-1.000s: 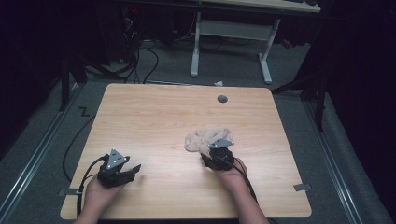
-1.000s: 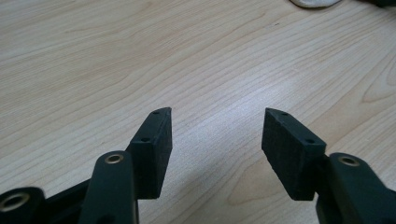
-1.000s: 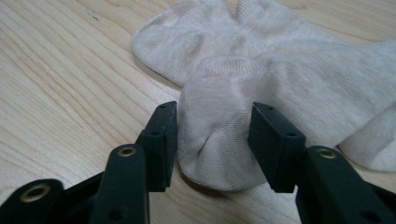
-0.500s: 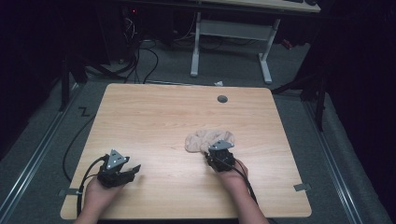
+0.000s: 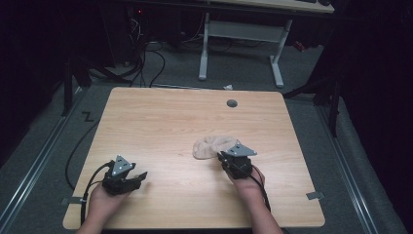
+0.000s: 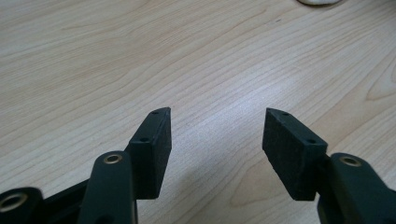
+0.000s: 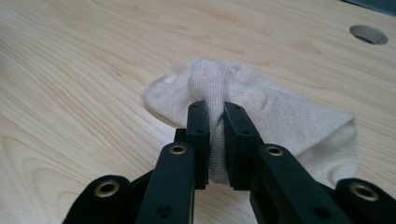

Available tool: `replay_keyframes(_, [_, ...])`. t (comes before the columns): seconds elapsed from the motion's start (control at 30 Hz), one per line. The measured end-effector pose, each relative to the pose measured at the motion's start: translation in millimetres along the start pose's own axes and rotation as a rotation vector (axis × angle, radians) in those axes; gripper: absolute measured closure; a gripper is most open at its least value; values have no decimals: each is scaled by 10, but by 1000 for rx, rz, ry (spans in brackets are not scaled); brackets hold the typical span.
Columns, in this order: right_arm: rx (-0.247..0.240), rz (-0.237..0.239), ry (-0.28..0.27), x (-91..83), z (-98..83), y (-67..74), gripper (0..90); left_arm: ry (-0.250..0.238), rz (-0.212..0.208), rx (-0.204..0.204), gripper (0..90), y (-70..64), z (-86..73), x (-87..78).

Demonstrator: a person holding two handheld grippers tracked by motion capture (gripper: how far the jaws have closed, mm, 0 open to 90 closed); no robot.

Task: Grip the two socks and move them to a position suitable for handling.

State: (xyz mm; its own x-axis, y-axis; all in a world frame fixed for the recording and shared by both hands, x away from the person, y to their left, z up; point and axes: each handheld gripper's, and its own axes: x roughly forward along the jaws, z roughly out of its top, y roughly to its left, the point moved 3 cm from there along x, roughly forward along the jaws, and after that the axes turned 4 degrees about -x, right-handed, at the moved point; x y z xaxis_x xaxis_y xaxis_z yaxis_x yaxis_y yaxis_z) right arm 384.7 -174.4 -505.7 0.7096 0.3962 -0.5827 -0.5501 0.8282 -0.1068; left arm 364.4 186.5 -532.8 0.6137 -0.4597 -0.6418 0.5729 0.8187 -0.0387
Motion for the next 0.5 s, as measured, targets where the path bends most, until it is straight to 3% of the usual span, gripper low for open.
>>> replay_keyframes(0.07, [7,6,-29,-99,40,-8,819,-4,-1,11,427,-11,13,-13])
replay_keyframes(0.3, [-4,21,-75,-241,111,12,821,-40,-33,-11,430,-37,52,-58])
replay_keyframes(0.5, [2,48,-135,-411,223,49,821,-55,-46,14,431,-76,72,-96])
